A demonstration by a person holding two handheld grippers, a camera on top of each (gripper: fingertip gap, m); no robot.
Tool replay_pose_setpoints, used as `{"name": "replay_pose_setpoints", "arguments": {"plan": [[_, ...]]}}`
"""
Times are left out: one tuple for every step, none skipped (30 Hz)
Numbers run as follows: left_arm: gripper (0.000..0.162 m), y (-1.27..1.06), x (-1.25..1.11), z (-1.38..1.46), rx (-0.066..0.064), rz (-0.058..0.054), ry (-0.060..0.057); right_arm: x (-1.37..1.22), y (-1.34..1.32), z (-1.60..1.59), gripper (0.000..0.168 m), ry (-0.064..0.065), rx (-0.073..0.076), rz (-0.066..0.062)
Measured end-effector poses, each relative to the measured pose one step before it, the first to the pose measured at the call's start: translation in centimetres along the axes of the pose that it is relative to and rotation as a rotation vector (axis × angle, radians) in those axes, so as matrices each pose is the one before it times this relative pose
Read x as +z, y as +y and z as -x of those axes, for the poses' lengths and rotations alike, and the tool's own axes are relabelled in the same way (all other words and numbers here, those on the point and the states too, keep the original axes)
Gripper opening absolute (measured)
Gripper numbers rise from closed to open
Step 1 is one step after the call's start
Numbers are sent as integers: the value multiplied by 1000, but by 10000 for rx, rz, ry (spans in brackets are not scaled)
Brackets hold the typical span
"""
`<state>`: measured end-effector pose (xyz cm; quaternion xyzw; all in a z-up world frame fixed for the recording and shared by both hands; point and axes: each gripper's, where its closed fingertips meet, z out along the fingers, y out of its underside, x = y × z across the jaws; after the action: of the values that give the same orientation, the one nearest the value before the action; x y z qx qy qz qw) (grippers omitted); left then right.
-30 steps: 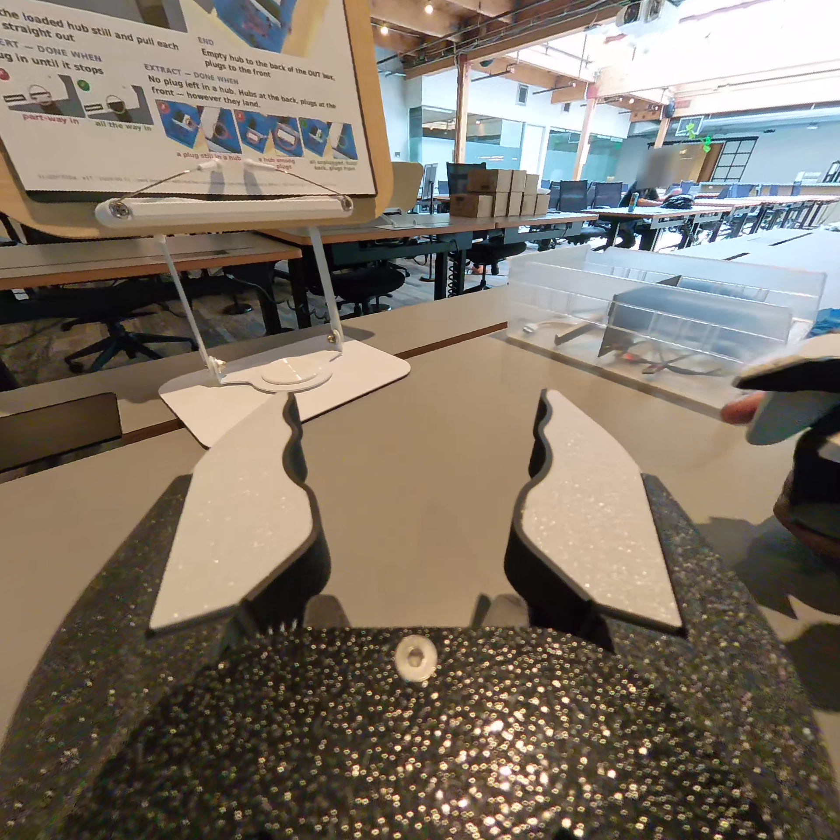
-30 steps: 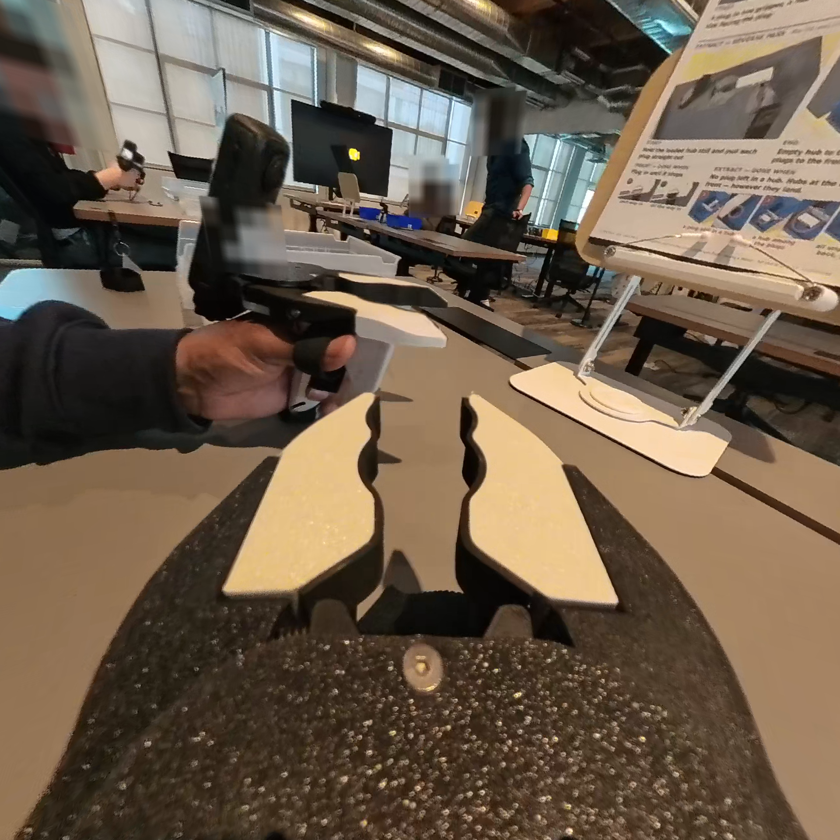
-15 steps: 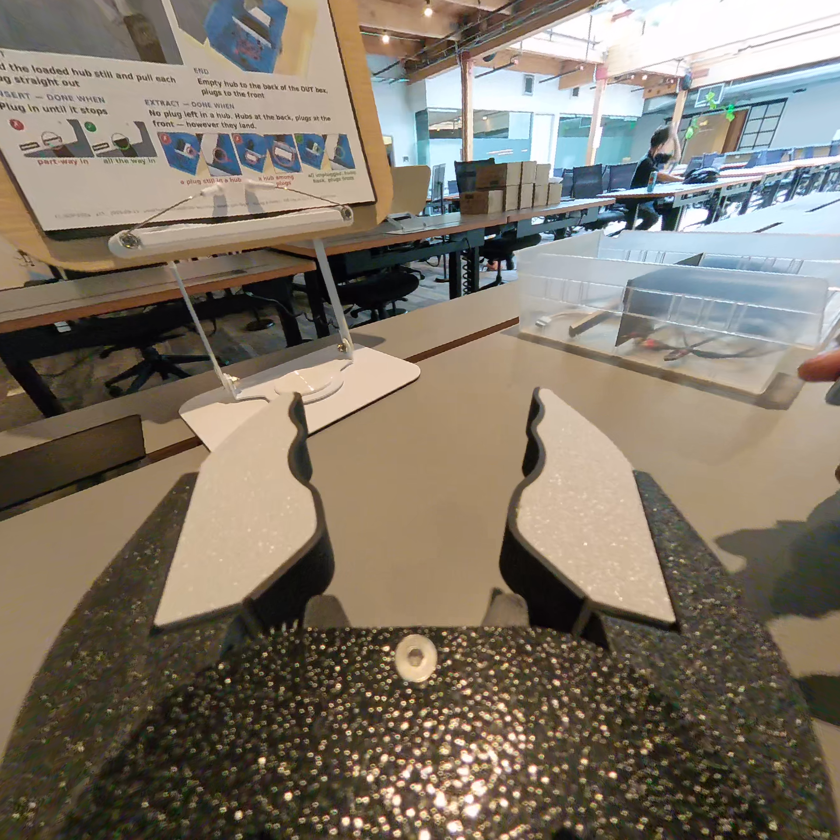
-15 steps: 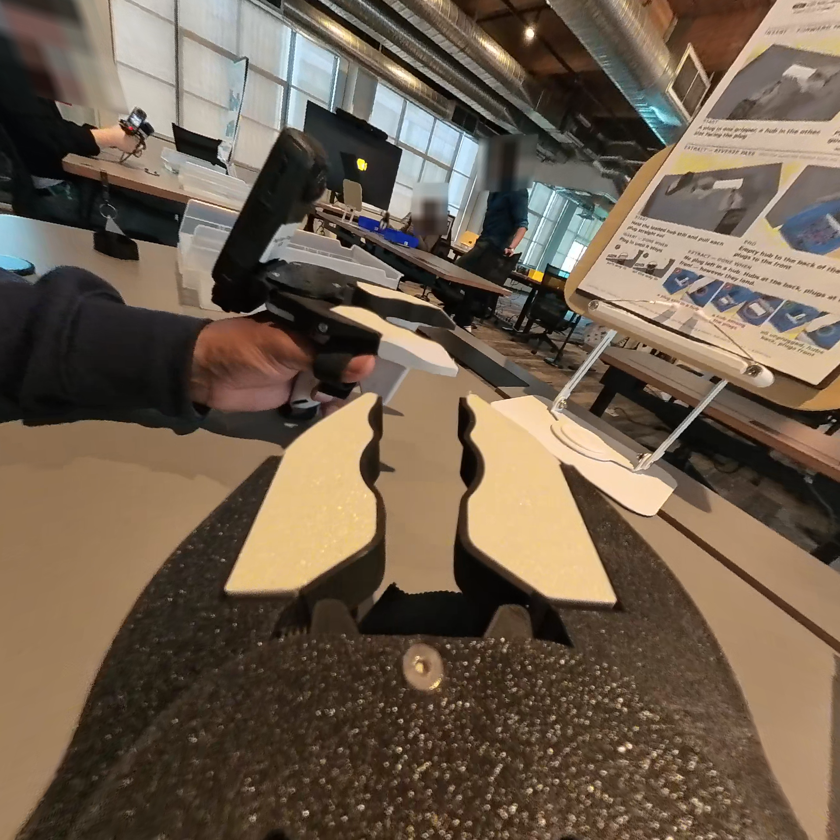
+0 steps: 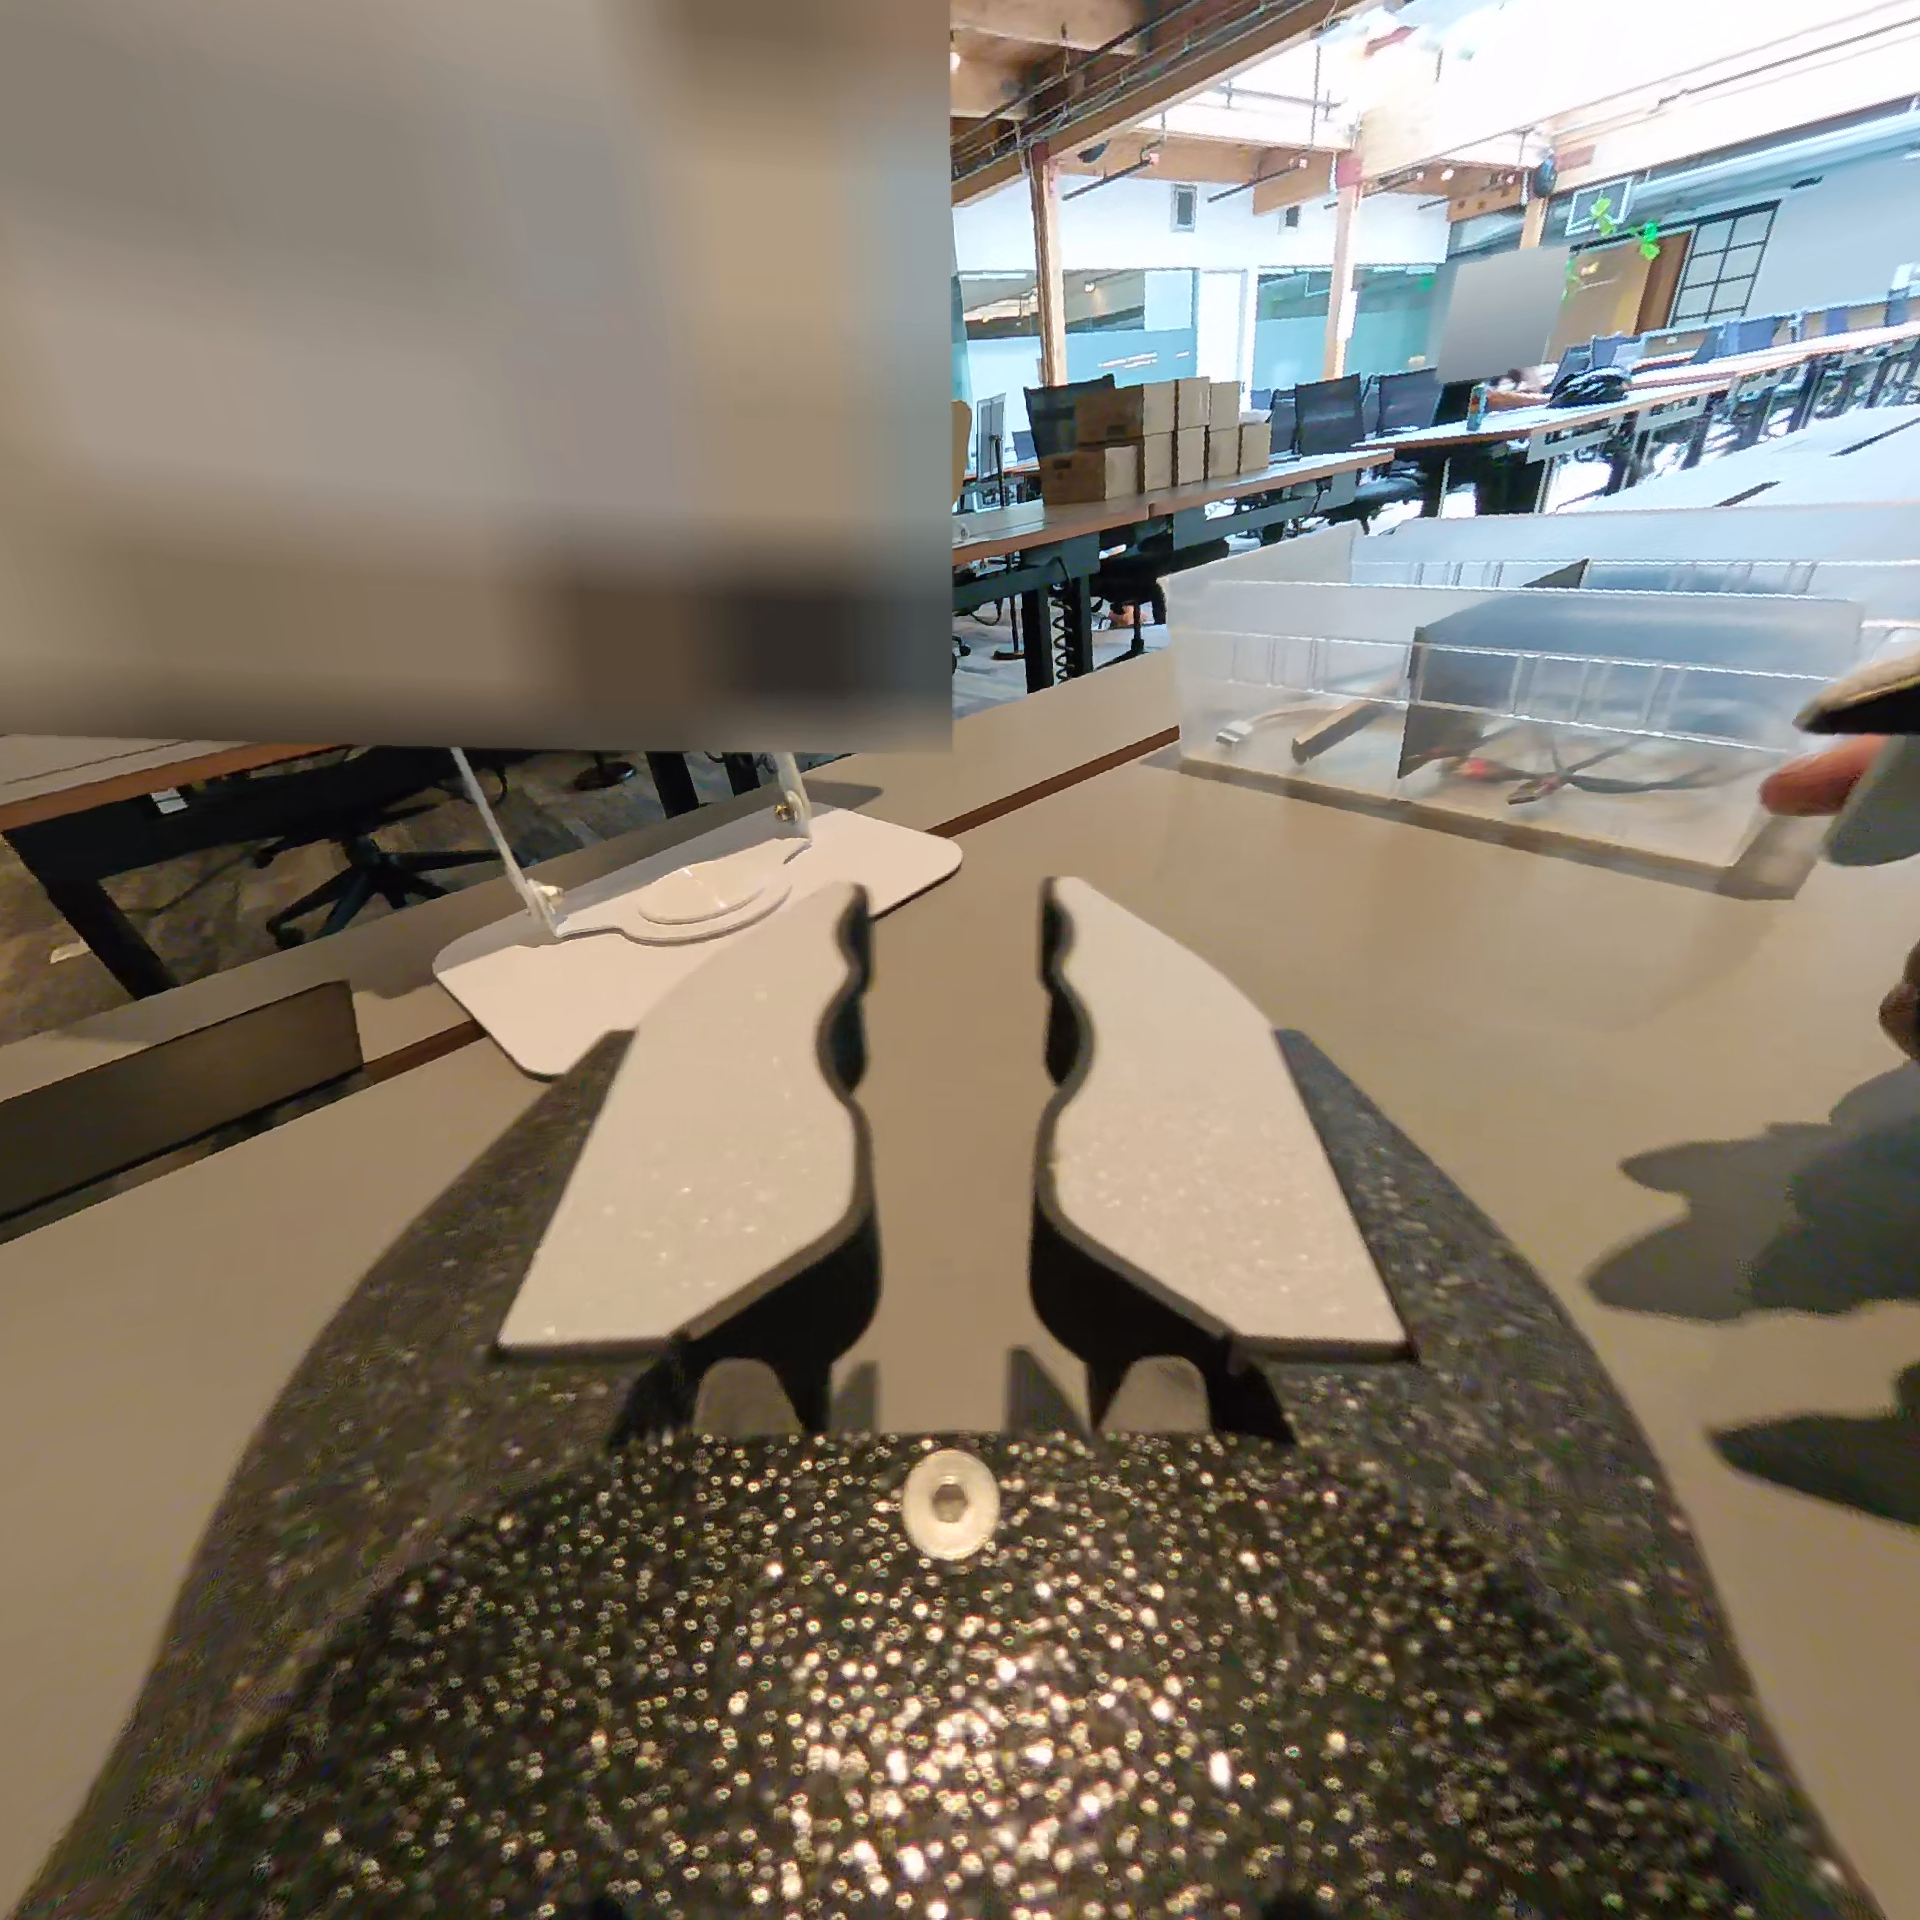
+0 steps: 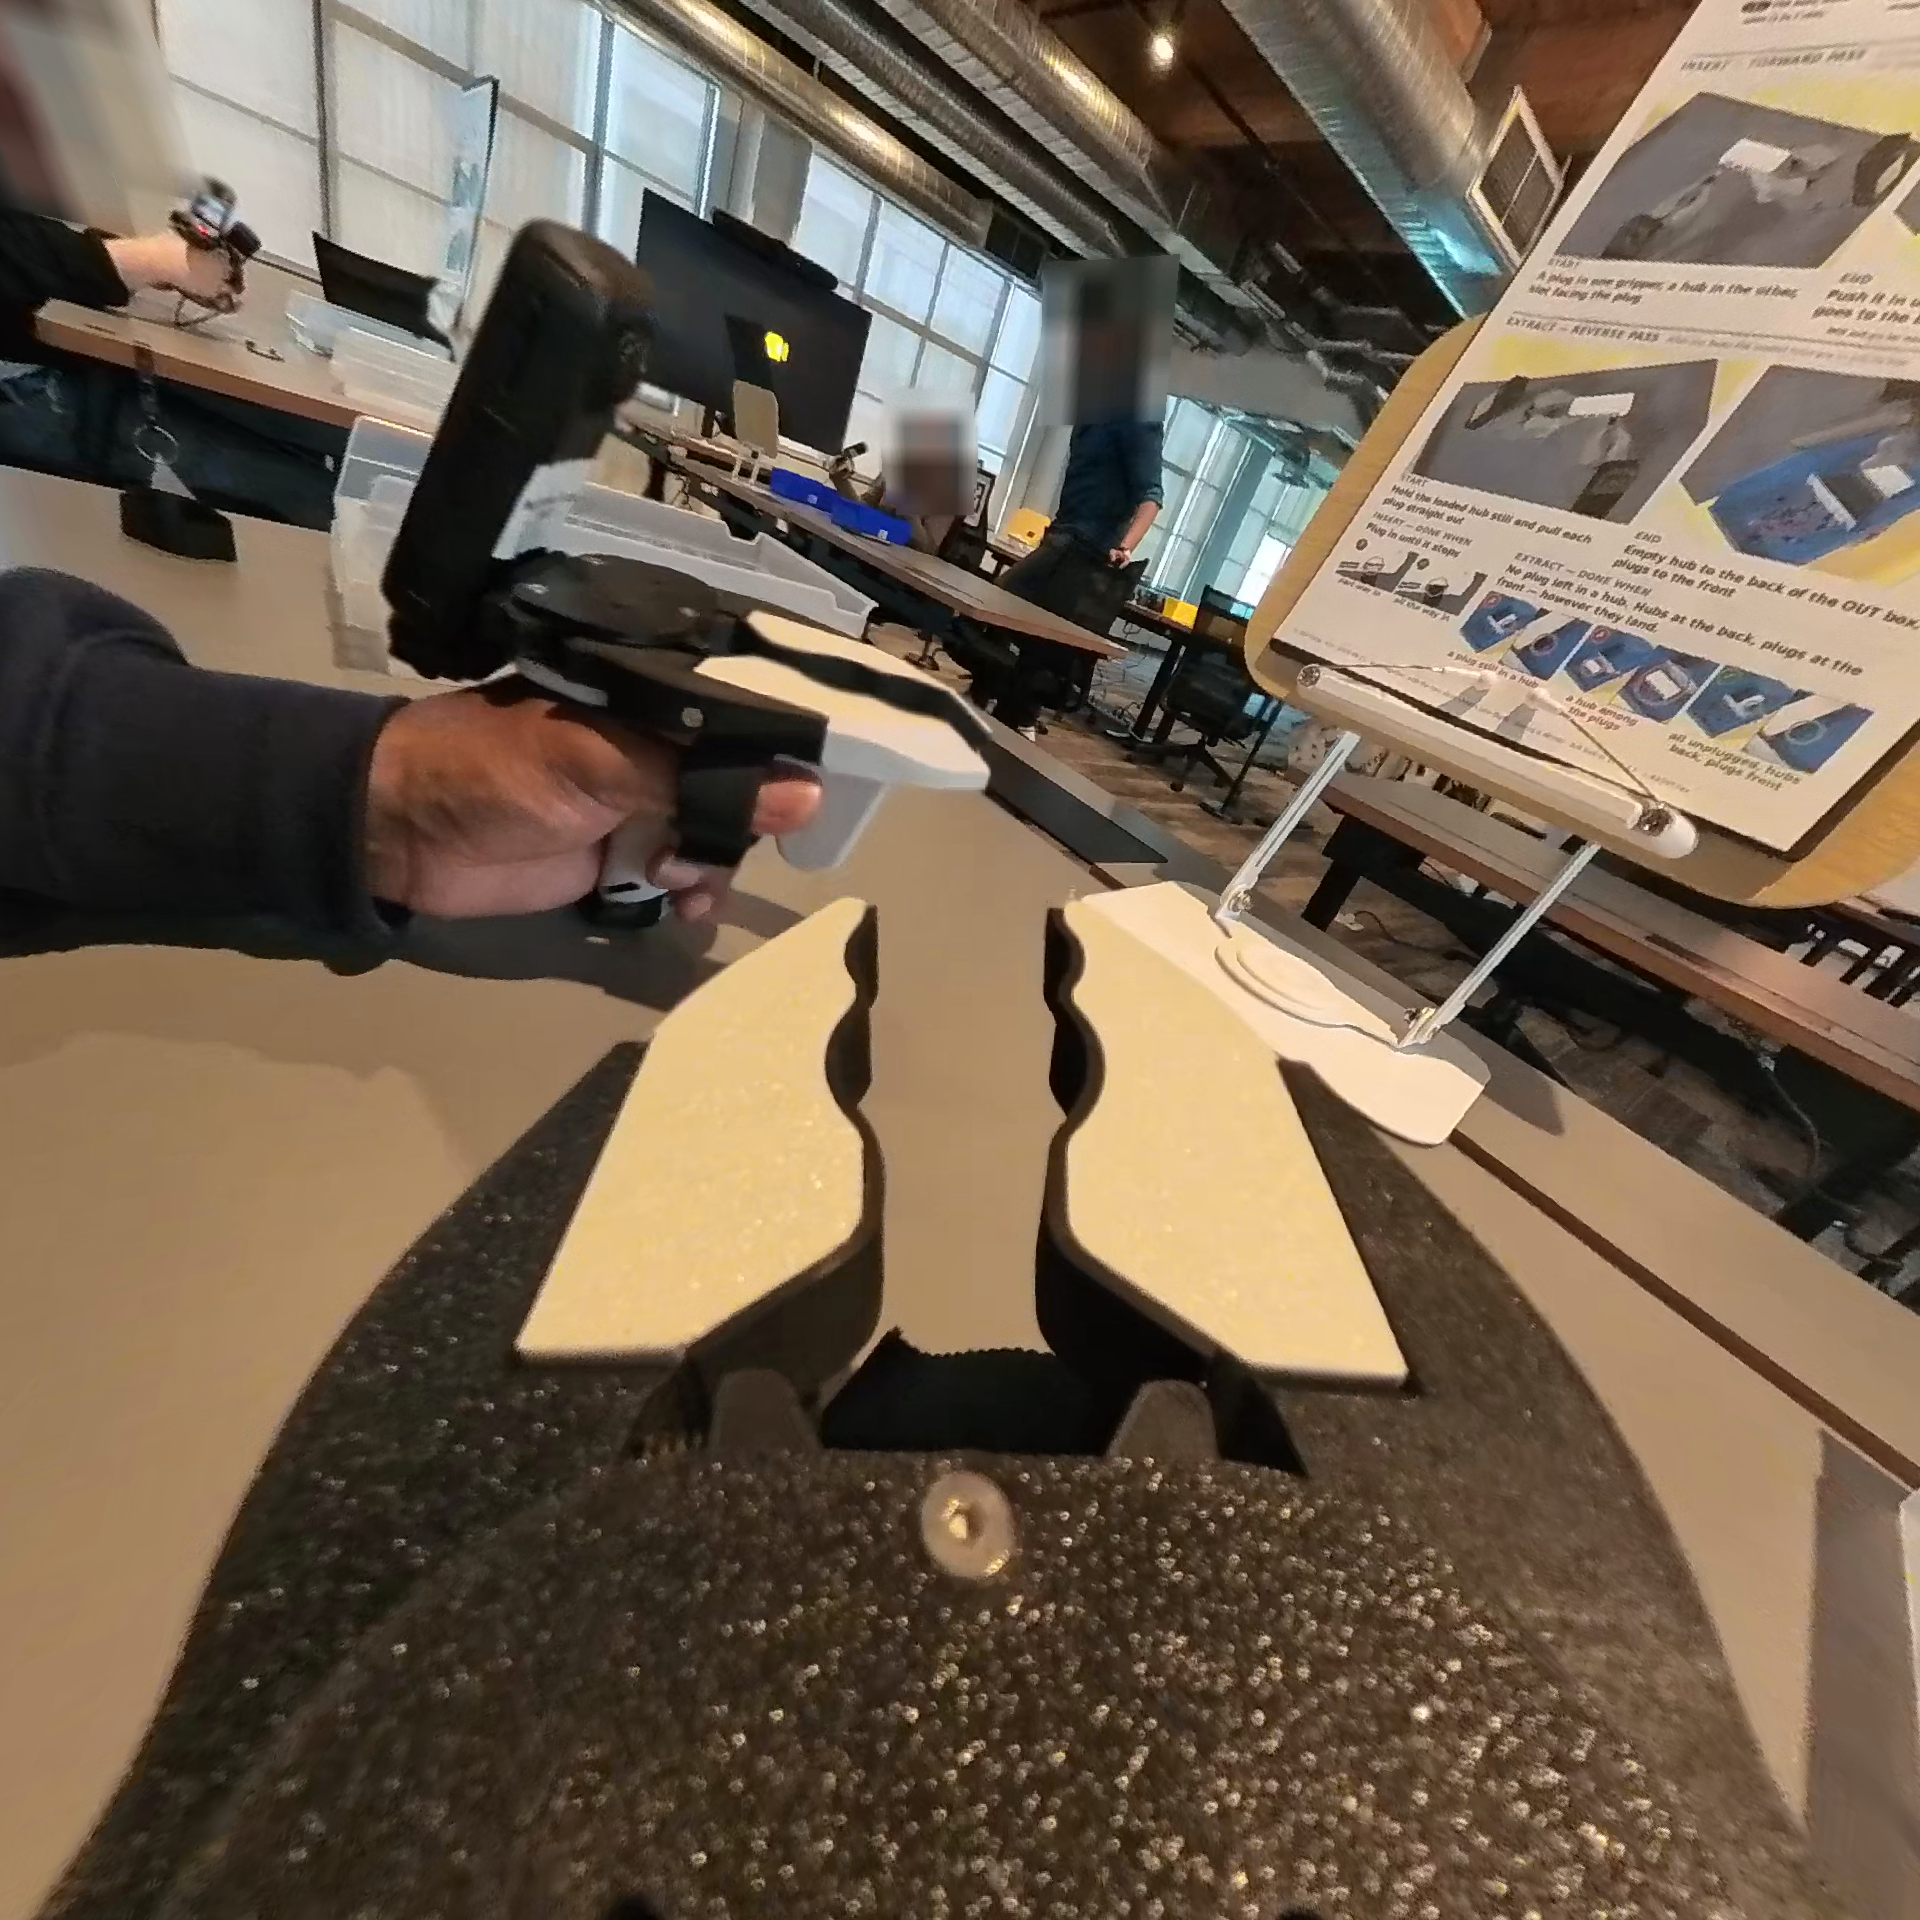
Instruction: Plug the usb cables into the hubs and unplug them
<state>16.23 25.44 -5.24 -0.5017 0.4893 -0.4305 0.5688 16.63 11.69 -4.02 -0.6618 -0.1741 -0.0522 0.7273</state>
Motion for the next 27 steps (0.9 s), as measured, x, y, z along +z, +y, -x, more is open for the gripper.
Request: {"name": "replay_pose_setpoints", "arguments": {"plan": [[18,-128,-187,-31,5,-103,95,28,181,-28,30,-14,127,36],[14,-39,-118,-47,-46,-39,104,48,190,-18,30,-30,153,45],[11,41,-88,43,-44,30,27,27,171,-60,30,-14,143,46],[8,-9,-99,82,-29,-13,-7,-12,137,-108,30,16,112,35],[2,-79,-121,42,-22,-62,-4,-39,78,-164,30,56,62,32],[0,-108,-101,26,-31,-91,2,-70,100,-184,30,105,-8,38],[0,-50,-53,46,-44,-32,-28,-81,176,-142,30,124,-44,68],[0,13,-3,-7,-31,8,4,-68,254,-35,29,71,-38,79],[0,31,35,-36,17,17,16,1,190,70,29,-10,-19,72],[0,38,33,-11,53,25,-14,5,64,64,29,-28,-4,39],[0,53,47,-31,78,40,-19,-8,-13,38,28,-15,5,-15],[0,63,37,-62,87,51,-6,-19,6,-19,28,-6,44,0],[0,86,18,-82,80,77,7,-24,6,-79,28,29,77,16],[0,92,-20,-9,61,90,-48,-61,-19,-110,27,47,85,-4],[0,67,-52,-31,35,79,-40,-53,-25,-87,27,39,100,-16],[0,-7,-77,-35,24,45,-34,-34,-40,-47,27,23,110,-9],[0,-61,-60,-63,24,19,-18,-14,-59,21,26,0,83,-12],[0,-84,-66,-40,15,15,-29,-6,-109,39,25,7,35,-39],[0,-125,-87,-17,2,-10,-41,4,-153,52,25,1,-9,-59],[0,-143,-107,-43,-19,-19,-12,15,-144,62,24,-13,-55,-40],[0,-174,-96,-56,-30,-29,9,-32,-153,-54,24,68,-92,-42],[0,-157,-78,-45,-34,-35,17,-91,-237,-206,23,151,-84,-79],[0,-135,-38,-32,-46,-33,1,-123,-259,-232,23,133,-34,-86],[0,-91,-4,-64,-67,-33,29,-125,-248,-233,23,120,8,-69],[0,-63,24,-78,-80,-48,17,-138,-244,-251,23,130,7,-80],[0,-47,60,-120,-73,-64,24,-123,-239,-200,22,90,-26,-64],[0,22,88,-161,-58,-40,39,-101,-205,-202,23,96,-68,-33]]}}
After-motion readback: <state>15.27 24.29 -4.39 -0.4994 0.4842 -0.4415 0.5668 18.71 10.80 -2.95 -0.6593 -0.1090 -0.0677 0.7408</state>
